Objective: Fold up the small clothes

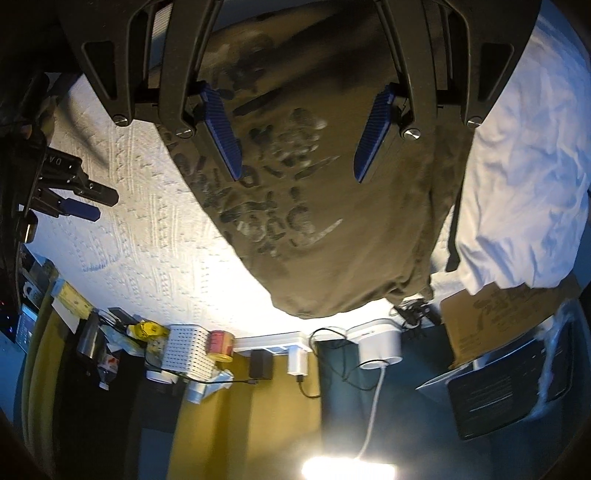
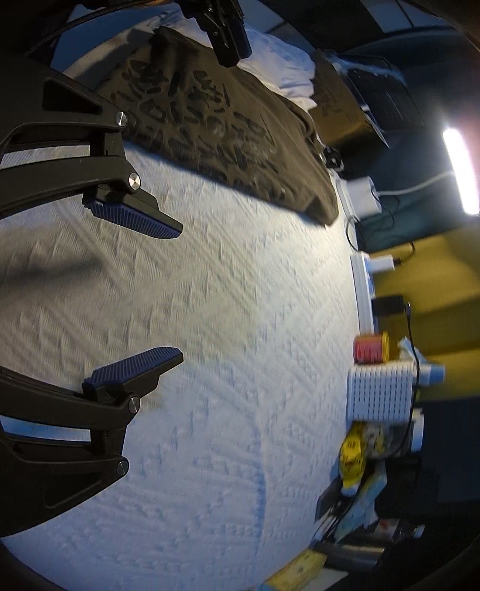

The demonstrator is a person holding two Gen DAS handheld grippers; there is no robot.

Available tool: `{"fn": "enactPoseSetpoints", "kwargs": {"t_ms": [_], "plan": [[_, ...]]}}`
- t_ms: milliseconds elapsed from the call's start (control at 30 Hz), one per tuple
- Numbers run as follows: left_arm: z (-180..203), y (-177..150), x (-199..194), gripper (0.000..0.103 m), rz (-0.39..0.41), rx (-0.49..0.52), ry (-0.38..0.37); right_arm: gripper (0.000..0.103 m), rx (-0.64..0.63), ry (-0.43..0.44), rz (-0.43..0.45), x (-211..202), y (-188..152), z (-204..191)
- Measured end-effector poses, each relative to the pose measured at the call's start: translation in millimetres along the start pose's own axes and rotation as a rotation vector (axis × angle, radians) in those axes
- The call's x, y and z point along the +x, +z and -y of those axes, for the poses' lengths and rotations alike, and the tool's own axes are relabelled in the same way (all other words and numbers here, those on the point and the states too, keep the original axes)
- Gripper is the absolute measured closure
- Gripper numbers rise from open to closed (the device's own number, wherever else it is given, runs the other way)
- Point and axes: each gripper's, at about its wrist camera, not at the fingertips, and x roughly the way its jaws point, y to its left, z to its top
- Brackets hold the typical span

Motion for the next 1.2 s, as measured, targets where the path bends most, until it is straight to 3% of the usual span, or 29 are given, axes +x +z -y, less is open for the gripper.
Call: {"fn": "enactPoseSetpoints", "kwargs": {"t_ms": [33, 67, 100, 400, 800, 1200], "plan": [[3, 0, 0, 0.030, 0.002, 0.004, -0.002, 0.038, 0.004, -0.005, 0.003, -2, 0, 3], [7, 1, 0, 0.017, 0.010, 0.007, -0.004, 0.038, 0.008, -0.012, 0.008, -5, -1, 7], [11, 1, -1, 0.014, 0.019, 0.010, -0.007, 0.038, 0.011, -0.018, 0.012, -7, -1, 10], [38, 9, -9, 0.013, 0.057, 0.063, -0.045, 0.038, 0.032, -0.055, 0.058, -31, 2, 37], [59, 30, -33, 0.013, 0.168, 0.095, -0.027, 0.037, 0.037, -0.117, 0.143, -66, 16, 56], [71, 53, -79, 0.013, 0.340, 0.100, -0.035, 0.037, 0.025, -0.153, 0.242, -110, 34, 59]]}}
